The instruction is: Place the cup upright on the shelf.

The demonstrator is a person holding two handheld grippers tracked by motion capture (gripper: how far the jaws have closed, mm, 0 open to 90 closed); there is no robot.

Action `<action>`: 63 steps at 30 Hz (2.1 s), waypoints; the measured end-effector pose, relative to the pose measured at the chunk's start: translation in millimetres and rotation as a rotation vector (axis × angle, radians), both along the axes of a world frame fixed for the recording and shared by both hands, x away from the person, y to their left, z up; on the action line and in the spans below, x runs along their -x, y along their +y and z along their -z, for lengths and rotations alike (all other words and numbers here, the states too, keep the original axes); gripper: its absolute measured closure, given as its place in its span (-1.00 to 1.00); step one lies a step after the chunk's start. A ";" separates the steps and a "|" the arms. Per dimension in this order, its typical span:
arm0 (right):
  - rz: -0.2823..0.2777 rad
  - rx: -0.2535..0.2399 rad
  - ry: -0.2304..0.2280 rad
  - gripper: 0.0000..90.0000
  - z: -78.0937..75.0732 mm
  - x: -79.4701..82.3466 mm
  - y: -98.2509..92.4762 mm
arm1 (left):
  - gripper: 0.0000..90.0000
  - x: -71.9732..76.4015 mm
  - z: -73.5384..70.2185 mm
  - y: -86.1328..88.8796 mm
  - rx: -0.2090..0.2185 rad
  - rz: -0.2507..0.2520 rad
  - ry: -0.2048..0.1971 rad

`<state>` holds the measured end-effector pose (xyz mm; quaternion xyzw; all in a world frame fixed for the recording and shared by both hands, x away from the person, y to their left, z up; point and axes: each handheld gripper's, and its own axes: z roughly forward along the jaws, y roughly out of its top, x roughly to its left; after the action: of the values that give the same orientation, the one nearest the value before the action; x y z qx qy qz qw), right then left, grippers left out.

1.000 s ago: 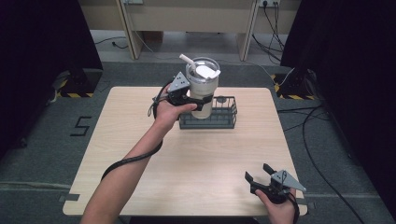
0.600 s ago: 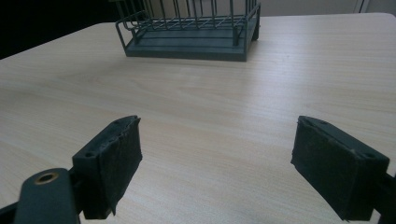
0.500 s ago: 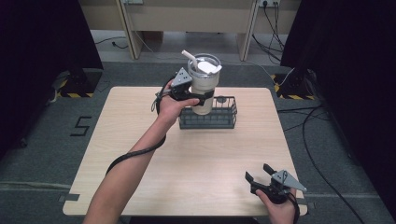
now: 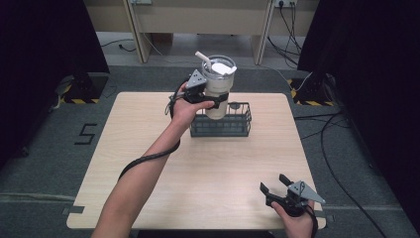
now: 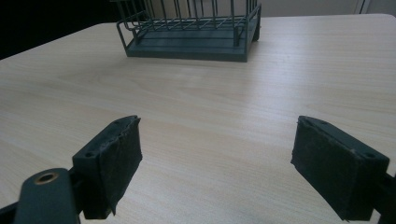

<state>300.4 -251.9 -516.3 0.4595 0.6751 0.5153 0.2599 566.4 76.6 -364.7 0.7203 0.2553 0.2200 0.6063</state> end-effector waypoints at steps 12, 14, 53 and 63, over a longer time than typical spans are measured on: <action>-0.002 -0.005 0.000 -0.64 0.0 0.0 -0.4 | -0.77 -11.7 8.9 -5.9 -0.009 -0.019 0.023; -0.001 -0.007 0.001 -0.64 0.0 0.0 -0.5 | -0.77 -13.1 10.1 -6.1 -0.009 -0.021 0.026; -0.008 -0.008 0.004 -0.64 0.0 0.4 -0.5 | -0.77 -23.7 34.9 -14.7 -0.021 -0.034 0.084; -0.010 -0.009 0.005 -0.64 0.0 0.3 -0.5 | -0.78 -23.5 48.1 -16.6 -0.039 -0.037 0.098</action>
<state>300.1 -252.5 -516.4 0.4587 0.6758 0.5182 0.2537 589.8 60.0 -412.8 0.7371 0.2934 0.2005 0.5748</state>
